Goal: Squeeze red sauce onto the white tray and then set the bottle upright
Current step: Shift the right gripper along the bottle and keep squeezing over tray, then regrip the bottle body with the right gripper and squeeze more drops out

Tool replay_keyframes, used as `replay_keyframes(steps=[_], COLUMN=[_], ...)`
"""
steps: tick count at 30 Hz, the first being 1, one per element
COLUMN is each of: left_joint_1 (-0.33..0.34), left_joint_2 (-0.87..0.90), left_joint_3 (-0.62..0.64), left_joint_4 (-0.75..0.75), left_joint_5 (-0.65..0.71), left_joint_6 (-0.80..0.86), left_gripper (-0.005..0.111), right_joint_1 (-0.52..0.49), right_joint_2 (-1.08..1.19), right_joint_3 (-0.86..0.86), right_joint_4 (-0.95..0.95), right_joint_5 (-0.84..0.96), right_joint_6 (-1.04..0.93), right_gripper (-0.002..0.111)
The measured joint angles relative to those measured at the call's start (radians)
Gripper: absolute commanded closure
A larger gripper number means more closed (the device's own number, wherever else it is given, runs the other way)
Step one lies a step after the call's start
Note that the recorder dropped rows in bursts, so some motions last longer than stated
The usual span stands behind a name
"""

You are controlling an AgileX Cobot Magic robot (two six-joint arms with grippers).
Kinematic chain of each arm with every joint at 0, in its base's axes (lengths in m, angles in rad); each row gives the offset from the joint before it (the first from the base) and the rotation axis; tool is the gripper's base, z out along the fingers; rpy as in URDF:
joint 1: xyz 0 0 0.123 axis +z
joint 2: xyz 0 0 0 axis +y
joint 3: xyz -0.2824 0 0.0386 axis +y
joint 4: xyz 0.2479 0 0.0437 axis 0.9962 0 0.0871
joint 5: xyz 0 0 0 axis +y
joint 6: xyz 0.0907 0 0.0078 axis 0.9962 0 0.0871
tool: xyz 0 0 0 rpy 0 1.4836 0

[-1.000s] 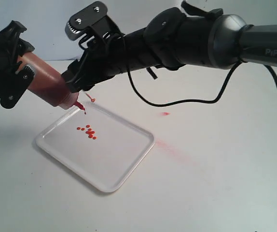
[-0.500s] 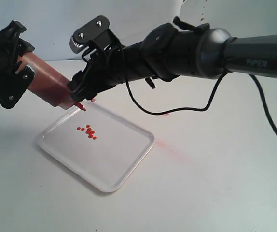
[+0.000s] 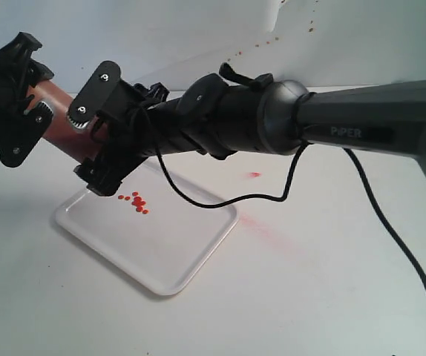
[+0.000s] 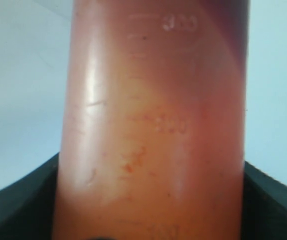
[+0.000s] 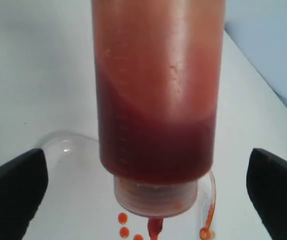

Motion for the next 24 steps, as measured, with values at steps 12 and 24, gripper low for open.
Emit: replay_keyframes(steps=[12, 24], left_joint_1=[0.000, 0.000], left_joint_2=[0.000, 0.013], left_joint_3=[0.000, 0.002], left_joint_4=[0.000, 0.012], left_joint_5=[0.000, 0.033], left_joint_6=[0.002, 0.022], left_gripper=[0.107, 0.107], right_joint_1=[0.019, 0.017], right_joint_2=[0.101, 0.155], right_joint_3=[-0.175, -0.196], right_joint_4=[0.182, 0.207], right_joint_5=[0.059, 0.020], right_joint_6=[0.012, 0.016], right_gripper=[0.007, 0.012])
